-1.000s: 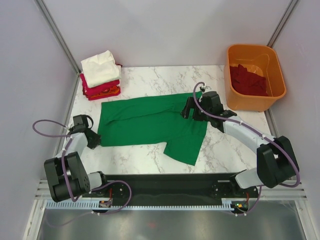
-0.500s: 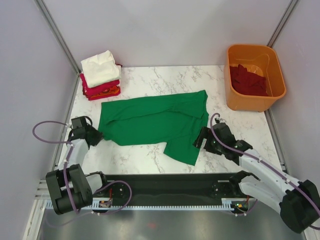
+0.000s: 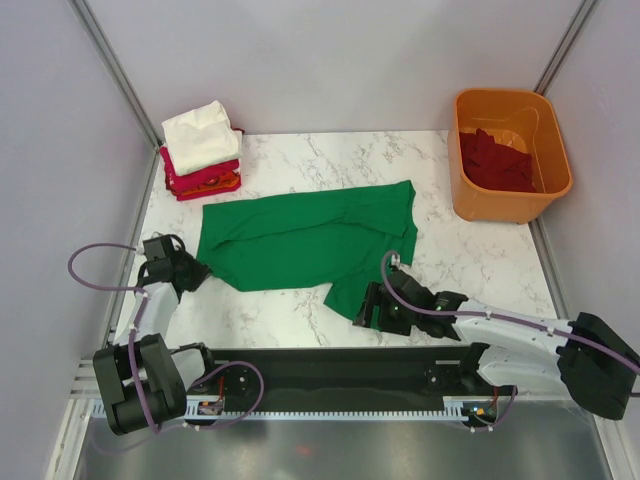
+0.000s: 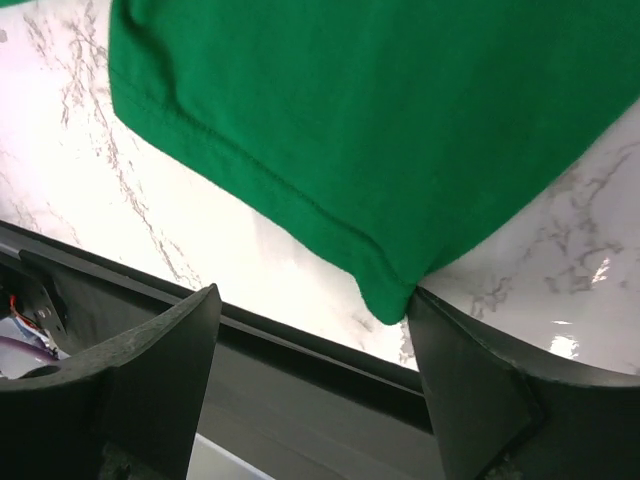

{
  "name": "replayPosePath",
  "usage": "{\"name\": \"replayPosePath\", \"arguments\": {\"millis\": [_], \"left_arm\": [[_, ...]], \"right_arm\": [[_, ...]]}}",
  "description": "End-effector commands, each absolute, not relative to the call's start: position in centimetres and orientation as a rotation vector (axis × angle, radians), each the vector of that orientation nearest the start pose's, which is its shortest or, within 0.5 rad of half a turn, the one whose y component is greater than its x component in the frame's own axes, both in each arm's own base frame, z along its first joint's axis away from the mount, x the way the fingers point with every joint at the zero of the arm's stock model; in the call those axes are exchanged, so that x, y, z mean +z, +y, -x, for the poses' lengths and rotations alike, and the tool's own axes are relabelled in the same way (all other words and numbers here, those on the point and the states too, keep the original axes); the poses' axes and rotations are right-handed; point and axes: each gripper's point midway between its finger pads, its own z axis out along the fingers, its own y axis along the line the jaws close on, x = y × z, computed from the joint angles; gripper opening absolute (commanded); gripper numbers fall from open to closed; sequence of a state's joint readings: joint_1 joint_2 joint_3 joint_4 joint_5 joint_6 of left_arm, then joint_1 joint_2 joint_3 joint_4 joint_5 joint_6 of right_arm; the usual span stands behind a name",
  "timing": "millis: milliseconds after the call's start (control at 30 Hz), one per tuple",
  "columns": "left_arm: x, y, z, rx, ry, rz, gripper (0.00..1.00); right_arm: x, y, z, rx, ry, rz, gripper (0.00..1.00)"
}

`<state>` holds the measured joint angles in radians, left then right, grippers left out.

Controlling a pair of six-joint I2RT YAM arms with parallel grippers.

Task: Fold and stack the t-shirts
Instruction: Fold the tshirt

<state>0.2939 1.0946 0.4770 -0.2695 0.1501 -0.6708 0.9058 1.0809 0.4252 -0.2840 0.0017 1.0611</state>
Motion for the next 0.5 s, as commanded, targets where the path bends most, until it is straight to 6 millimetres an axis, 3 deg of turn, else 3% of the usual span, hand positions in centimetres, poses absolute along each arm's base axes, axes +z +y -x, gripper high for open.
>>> {"name": "replayPosePath", "arguments": {"millis": [0,167,267,333,367,400,467], "left_arm": [[5.8,2.2,-27.6,-0.404,2.166,1.067,0.02],[6.0,2.3,-27.5,-0.396,2.157,1.063,0.02],[6.2,2.3,-27.5,-0.397,2.155,1.054,0.02],[6.4,2.3,-27.6,-0.400,2.148,1.049,0.02],[6.4,2.3,-27.6,-0.399,2.147,1.048,0.02],[6.5,2.3,-27.7,-0.398,2.145,1.045,0.02],[6.6,2.3,-27.8,-0.407,2.146,1.049,0.02]], "right_arm": [[0.8,21.6,-12.1,0.614,2.752,-0.269,0.82],[1.5,20.8,-13.2,0.585,2.675,-0.285,0.53],[2.0,20.4,-13.7,0.555,2.641,-0.279,0.28],[2.3,20.0,-14.1,0.525,2.626,-0.260,0.17],[2.9,19.9,-14.8,0.511,2.587,-0.263,0.05],[3.2,19.6,-15.1,0.491,2.574,-0.254,0.00],[4.2,19.7,-16.1,0.471,2.529,-0.227,0.00]]}}
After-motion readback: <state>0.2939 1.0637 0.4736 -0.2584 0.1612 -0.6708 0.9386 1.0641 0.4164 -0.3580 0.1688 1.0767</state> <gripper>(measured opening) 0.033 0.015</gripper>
